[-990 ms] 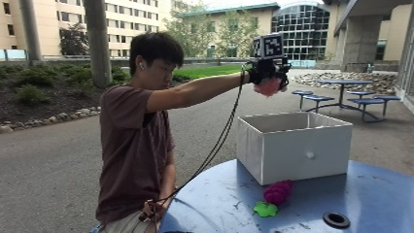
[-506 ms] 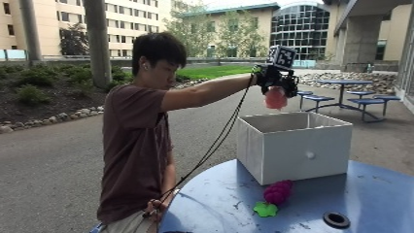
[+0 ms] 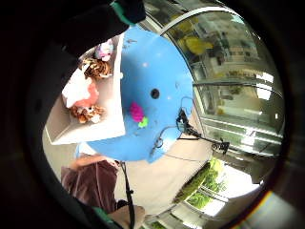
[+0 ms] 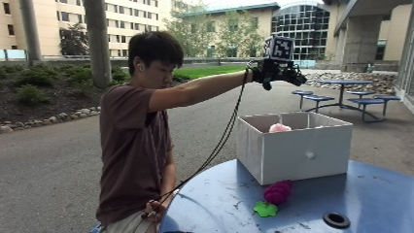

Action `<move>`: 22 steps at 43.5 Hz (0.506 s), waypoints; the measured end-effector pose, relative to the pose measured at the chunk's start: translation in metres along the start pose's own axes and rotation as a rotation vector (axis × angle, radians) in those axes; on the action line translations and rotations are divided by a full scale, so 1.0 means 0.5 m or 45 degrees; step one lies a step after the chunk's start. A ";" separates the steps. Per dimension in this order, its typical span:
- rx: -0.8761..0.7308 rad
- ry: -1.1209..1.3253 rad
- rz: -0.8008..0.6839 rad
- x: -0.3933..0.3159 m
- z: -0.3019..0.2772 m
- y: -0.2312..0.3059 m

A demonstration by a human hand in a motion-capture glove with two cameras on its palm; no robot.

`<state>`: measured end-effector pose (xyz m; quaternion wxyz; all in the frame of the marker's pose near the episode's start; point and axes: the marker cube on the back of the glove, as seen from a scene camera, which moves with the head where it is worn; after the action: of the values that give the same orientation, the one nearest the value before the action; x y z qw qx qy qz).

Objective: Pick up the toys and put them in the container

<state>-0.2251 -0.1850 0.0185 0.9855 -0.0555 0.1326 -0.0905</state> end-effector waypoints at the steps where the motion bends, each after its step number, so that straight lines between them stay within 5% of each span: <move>1: 0.002 -0.010 0.005 0.008 -0.001 0.004; 15: -0.035 -0.118 0.372 0.249 0.060 0.080; 22: 0.010 -0.132 0.364 0.355 0.121 0.111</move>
<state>-0.0313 -0.1597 0.0246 0.9940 -0.0368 0.0879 0.0533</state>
